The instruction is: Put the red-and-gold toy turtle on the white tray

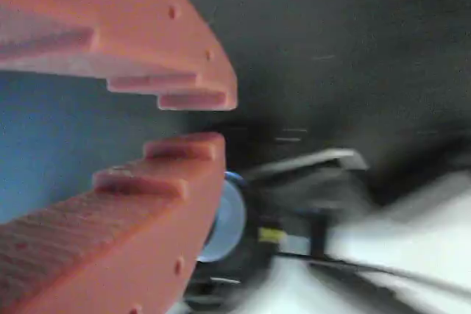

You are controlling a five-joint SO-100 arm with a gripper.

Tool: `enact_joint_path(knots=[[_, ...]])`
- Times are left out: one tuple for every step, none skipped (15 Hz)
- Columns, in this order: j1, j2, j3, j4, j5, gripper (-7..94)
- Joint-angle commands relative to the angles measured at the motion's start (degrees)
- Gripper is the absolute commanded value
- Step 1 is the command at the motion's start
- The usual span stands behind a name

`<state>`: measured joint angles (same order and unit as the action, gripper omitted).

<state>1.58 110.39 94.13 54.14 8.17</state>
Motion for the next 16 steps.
enact_joint_path(knots=[[-5.45,16.35,16.17,-7.38,-0.79,0],[-5.89,22.94,24.61,-10.28,-1.58,0],[-6.5,29.88,33.22,-10.63,-3.16,0],[-6.5,36.39,41.4,-10.55,-3.96,0],[-6.59,42.1,47.99,-9.14,-4.39,0],[-6.24,47.37,53.88,-7.47,-4.22,0],[-5.54,52.47,58.8,-5.71,-3.69,0],[-5.1,57.66,62.93,-3.52,-4.75,0],[-4.66,62.05,65.74,-1.05,-5.89,0],[-4.22,65.65,67.06,2.11,-6.68,0],[-3.87,68.64,67.68,6.15,-7.56,0],[-3.78,71.28,68.55,10.11,-8.09,0],[-3.69,73.48,69.43,13.1,-8.26,0],[-3.52,74.36,69.96,15.12,-8.26,0],[-3.52,74.62,70.14,17.05,-8.17,0],[-3.69,75.59,70.49,19.16,-8.17,0]])
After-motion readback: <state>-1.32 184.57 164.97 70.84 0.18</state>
